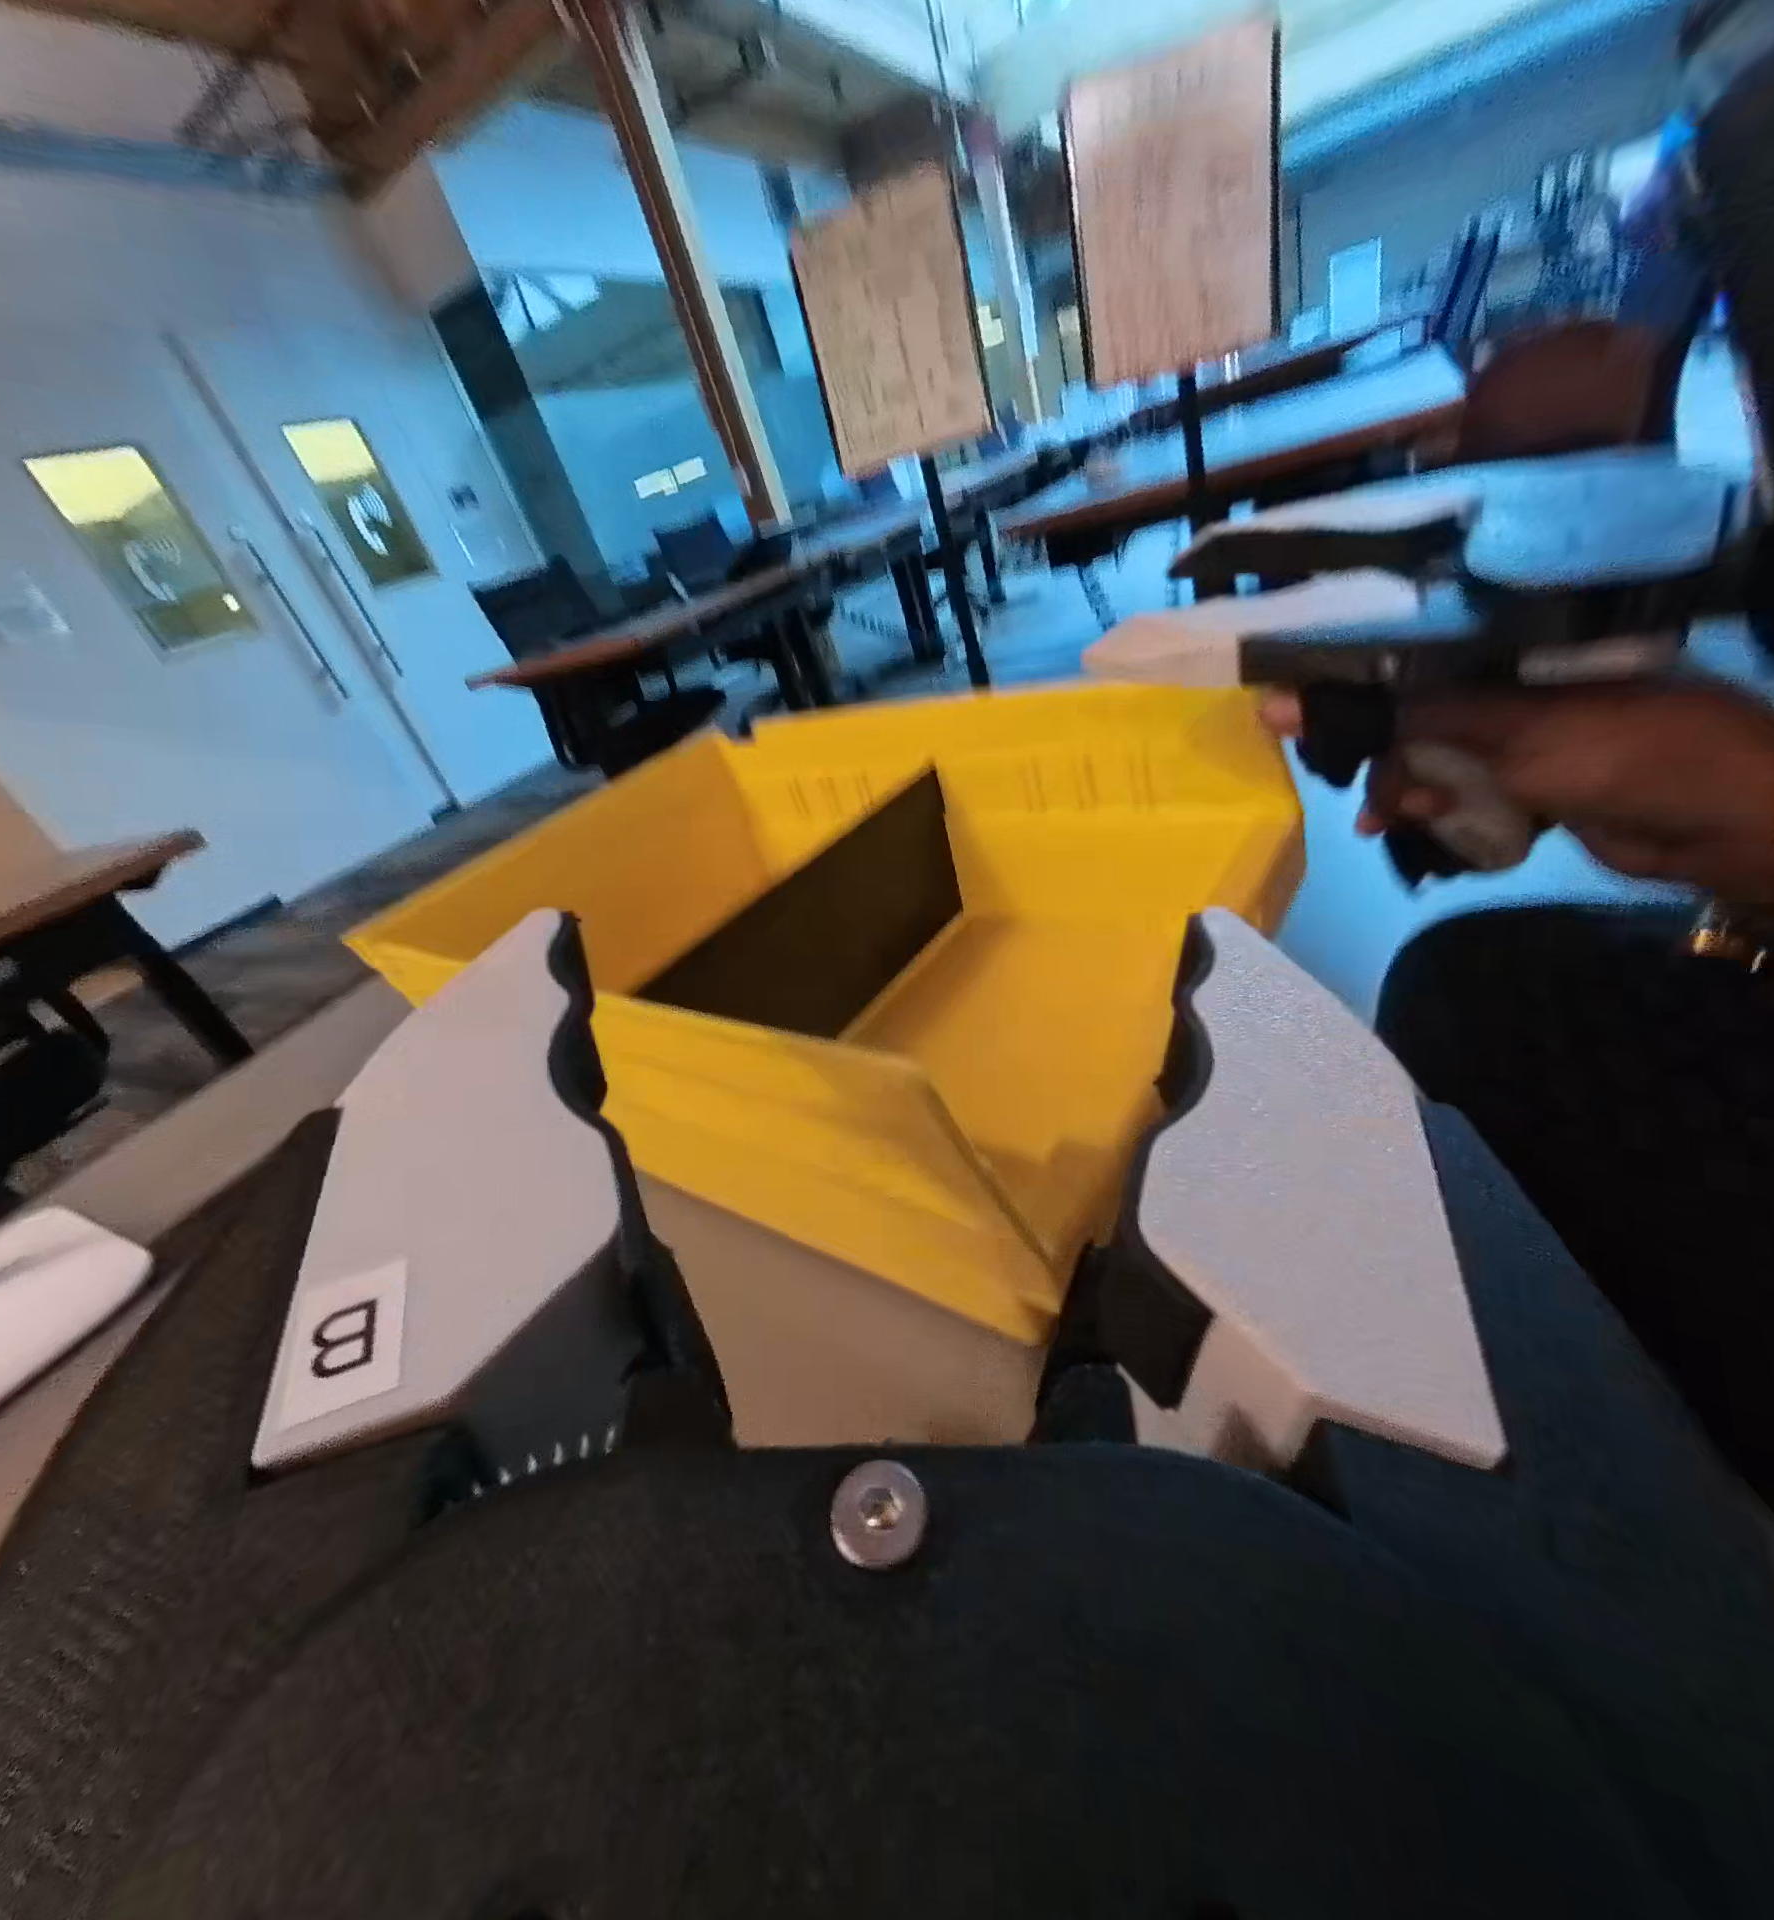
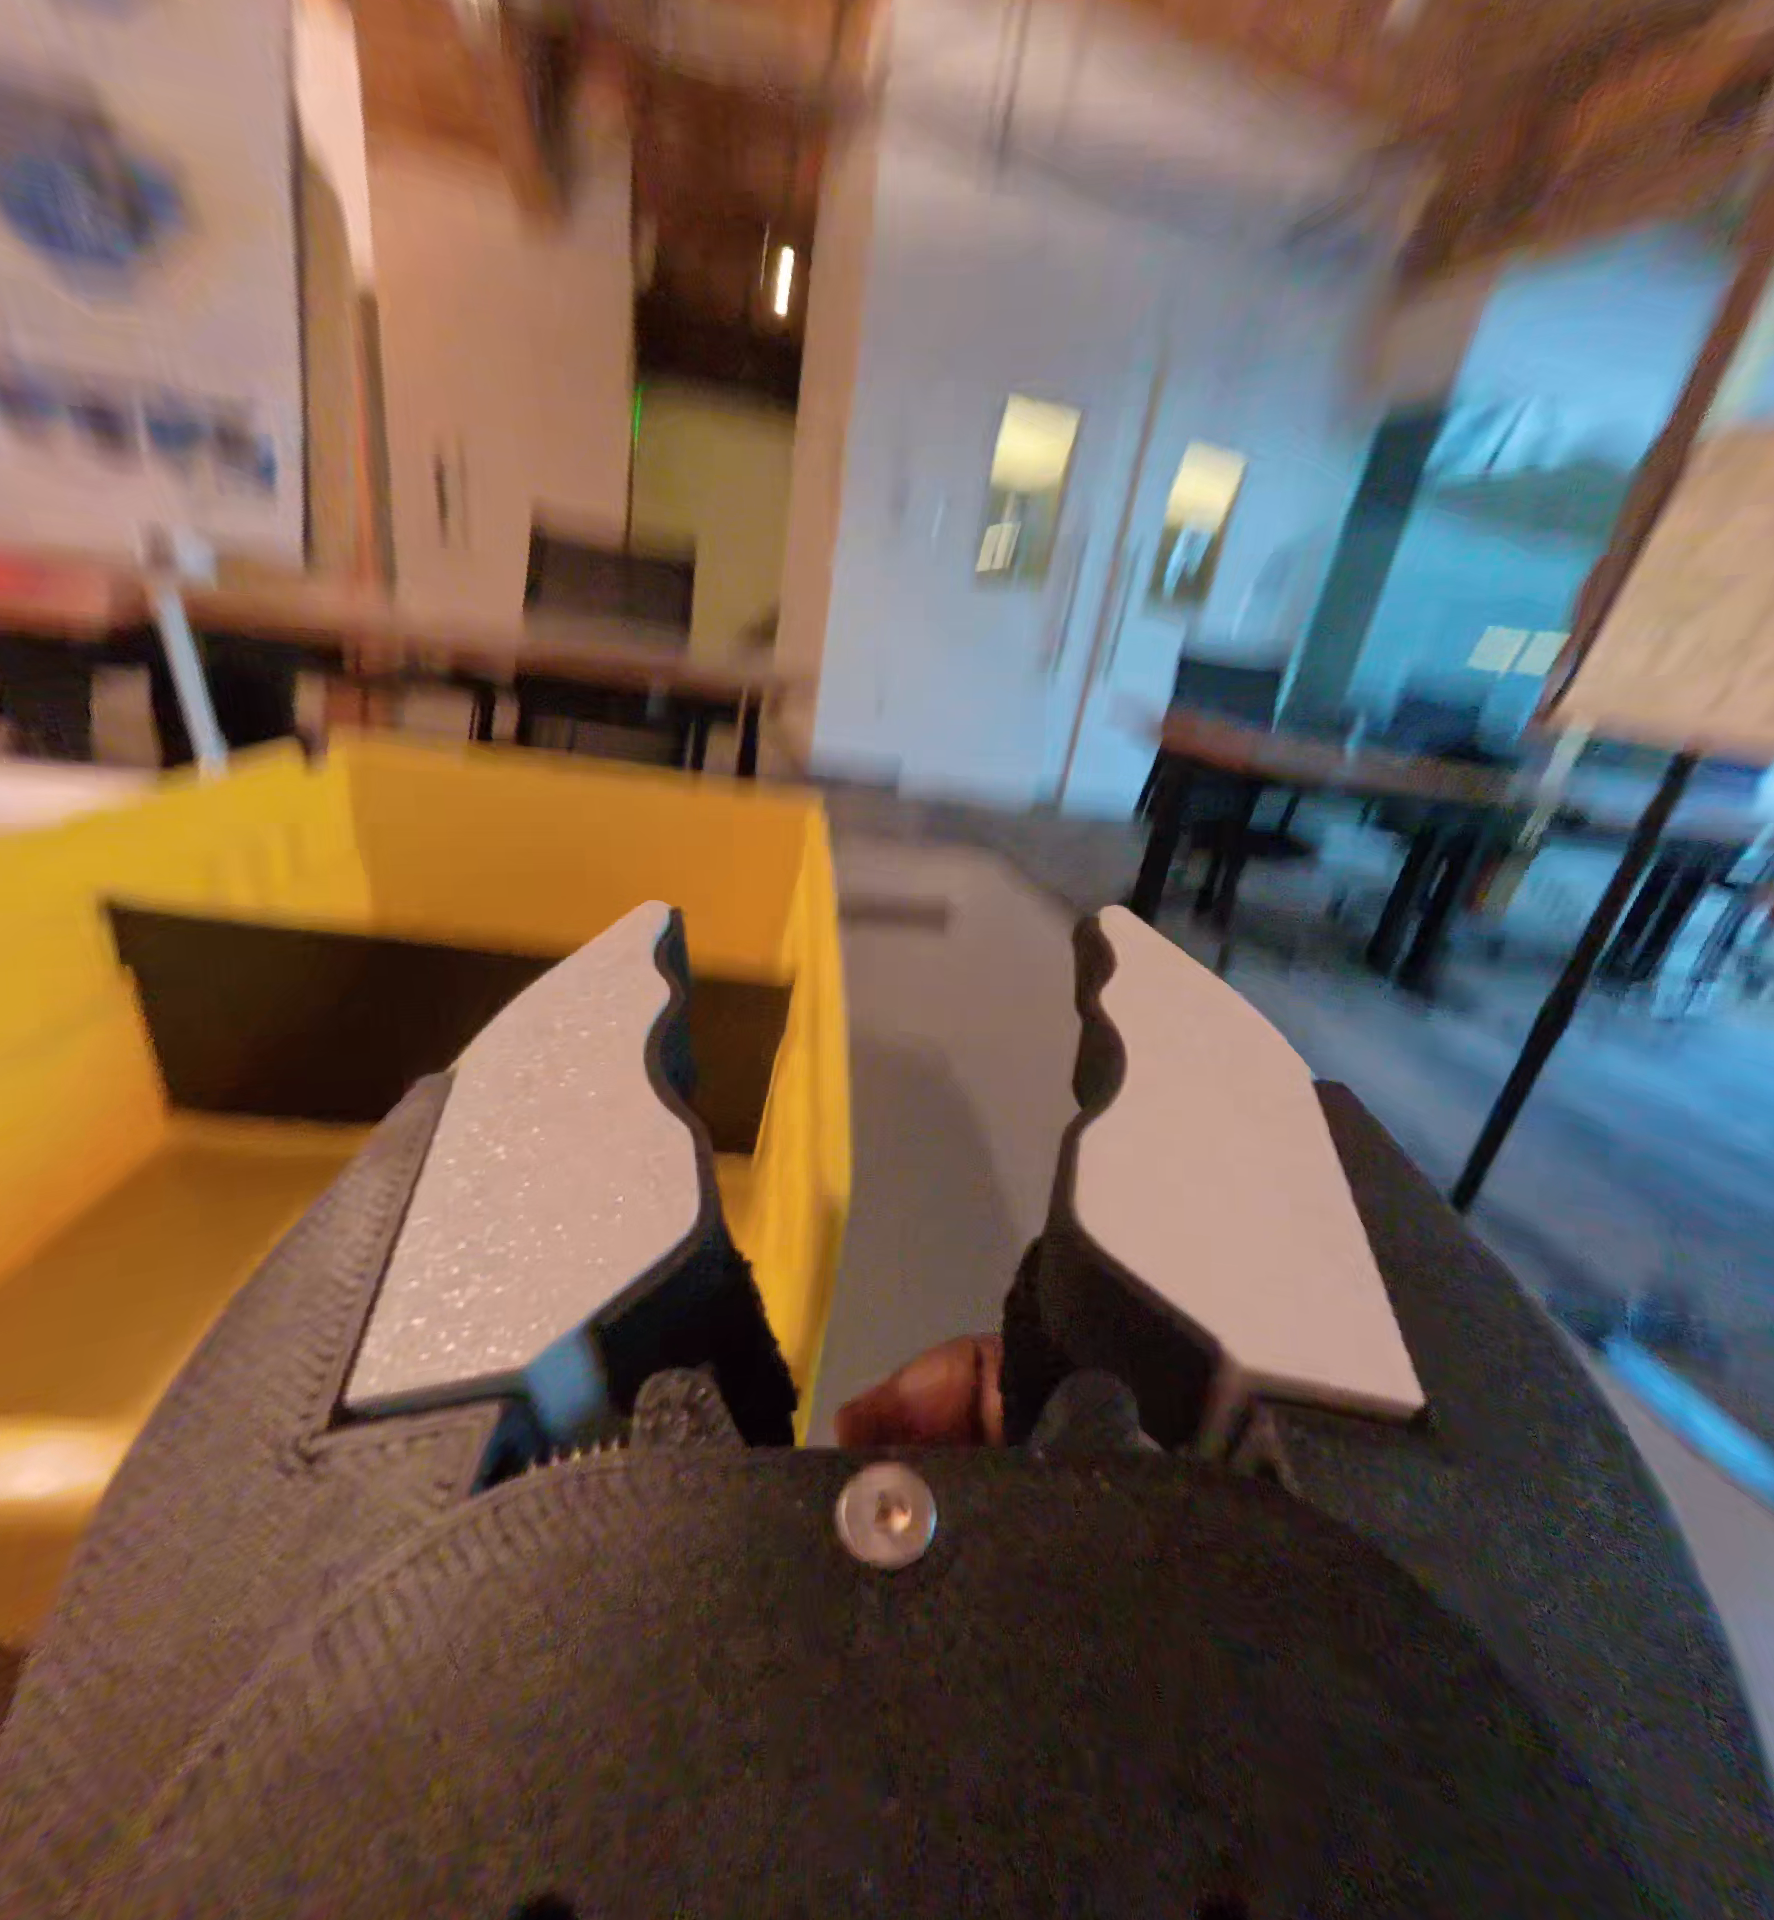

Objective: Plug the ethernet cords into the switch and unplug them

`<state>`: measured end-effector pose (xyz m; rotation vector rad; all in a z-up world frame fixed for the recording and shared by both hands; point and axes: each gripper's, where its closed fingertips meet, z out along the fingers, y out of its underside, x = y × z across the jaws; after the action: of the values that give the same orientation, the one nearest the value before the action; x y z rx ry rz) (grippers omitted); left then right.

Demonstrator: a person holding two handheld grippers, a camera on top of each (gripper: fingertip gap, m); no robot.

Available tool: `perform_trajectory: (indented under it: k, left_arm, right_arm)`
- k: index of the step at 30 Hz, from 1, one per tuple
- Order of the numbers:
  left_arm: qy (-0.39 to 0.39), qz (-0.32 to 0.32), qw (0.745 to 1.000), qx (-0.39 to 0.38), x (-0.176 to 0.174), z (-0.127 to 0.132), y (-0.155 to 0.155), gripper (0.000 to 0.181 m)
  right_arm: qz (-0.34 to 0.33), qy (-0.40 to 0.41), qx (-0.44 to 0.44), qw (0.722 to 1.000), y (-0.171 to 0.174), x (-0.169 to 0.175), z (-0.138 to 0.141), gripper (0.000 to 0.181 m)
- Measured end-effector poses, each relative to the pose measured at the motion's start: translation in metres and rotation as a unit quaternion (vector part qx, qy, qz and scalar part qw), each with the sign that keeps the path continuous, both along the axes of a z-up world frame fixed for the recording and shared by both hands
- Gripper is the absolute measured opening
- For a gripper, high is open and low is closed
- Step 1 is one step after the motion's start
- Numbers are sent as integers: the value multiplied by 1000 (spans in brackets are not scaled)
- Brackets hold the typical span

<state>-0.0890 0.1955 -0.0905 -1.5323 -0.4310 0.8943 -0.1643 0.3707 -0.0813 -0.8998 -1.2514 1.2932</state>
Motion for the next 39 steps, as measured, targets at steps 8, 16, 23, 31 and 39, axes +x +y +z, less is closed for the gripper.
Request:
perform_trajectory:
  k: [8,16,23,31,39]
  left_arm:
    - [110,166,969,-150,37,59,-121,92]
    - [-39,368,866,-336,72,-42,-287,86]
    - [-173,386,802,-422,82,-99,-326,41]
    - [-208,387,796,-416,100,-100,-344,41]
    - [-237,392,794,-400,137,-100,-372,42]
  right_arm:
    - [246,208,-16,947,-60,76,55,52]
    - [428,-23,195,882,-147,85,-40,80]
    - [299,-113,441,839,-144,59,-106,55]
    - [174,-177,456,855,-103,27,-112,44]
    - [71,-218,442,868,-62,6,-112,43]
